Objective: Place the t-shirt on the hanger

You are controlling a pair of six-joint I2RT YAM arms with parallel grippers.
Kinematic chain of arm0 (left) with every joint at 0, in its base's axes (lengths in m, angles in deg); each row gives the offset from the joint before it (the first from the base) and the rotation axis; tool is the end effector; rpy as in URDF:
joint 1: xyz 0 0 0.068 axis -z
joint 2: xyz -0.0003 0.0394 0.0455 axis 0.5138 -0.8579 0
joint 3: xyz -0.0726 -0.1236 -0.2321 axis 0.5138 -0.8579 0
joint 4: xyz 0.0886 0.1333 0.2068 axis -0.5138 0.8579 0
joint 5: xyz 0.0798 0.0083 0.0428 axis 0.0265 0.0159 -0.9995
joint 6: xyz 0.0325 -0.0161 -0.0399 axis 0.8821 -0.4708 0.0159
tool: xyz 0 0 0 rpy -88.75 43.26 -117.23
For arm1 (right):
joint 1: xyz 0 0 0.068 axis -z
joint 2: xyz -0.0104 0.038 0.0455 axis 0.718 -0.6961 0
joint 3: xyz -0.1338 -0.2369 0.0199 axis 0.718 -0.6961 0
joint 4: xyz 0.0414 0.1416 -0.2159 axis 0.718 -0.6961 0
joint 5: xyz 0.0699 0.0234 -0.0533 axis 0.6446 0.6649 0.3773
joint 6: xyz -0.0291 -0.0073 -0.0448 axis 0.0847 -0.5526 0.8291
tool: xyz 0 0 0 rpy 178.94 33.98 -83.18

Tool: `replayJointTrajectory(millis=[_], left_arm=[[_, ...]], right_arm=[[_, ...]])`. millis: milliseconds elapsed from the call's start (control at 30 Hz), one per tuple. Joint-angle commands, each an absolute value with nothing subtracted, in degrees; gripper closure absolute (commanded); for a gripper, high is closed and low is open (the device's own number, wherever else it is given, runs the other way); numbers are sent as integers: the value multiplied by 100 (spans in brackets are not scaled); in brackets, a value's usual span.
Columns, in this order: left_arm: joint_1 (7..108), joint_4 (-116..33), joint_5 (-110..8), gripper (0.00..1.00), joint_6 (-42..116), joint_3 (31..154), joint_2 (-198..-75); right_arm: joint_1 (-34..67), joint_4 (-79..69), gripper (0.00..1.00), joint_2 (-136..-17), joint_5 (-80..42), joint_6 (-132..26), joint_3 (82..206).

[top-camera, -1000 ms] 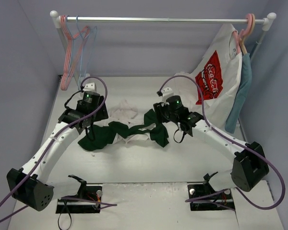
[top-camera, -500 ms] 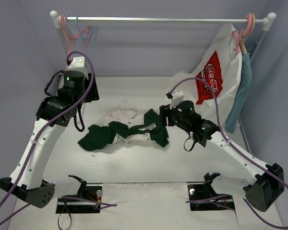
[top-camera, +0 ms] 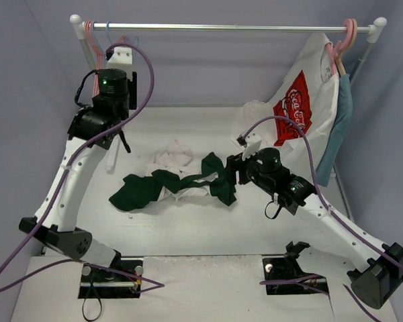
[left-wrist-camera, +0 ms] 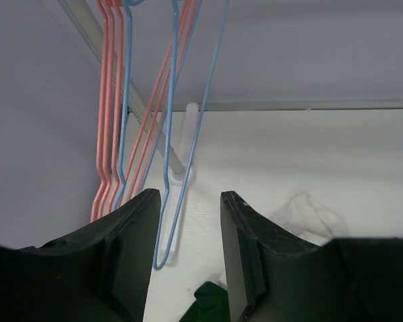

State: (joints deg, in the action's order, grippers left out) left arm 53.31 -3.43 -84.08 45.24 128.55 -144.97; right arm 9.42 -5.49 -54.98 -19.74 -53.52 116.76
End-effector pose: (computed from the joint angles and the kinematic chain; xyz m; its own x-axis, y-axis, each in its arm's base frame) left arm 0.2749 -0.0967 0.5127 -0.1775 0.0217 -0.9839 -0.0489 0.9983 0.0309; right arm 0.1941 0.1486 0.3315 -0.2490 -0.0220 -0.9683 -0.6554 0.7399 0.1517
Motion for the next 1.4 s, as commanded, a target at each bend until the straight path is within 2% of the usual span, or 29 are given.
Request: replayJointTrajectory(millis=[0,467,800,1167,1367], left_arm=[[5062,-868,-8686,60,4983,13284,-14741],[4165,-692,-7649,59,4430,13180,-15199],[4120,-490,-7209,61,4377,12924,-15225],[4120,-393,-7060,84,4377,12933,-15252],[4111,-349,-6963,85,4350,12942,-15295]], right_arm=[[897,-214,39,-5237,-1662,-5390,11567],[897,-249,39,-5017,-1521,-5267,11408],[897,-214,39,-5034,-1564,-5249,11346],[889,-188,39,-5034,-1573,-5249,11320],[897,-205,39,-5017,-1573,-5249,11338]])
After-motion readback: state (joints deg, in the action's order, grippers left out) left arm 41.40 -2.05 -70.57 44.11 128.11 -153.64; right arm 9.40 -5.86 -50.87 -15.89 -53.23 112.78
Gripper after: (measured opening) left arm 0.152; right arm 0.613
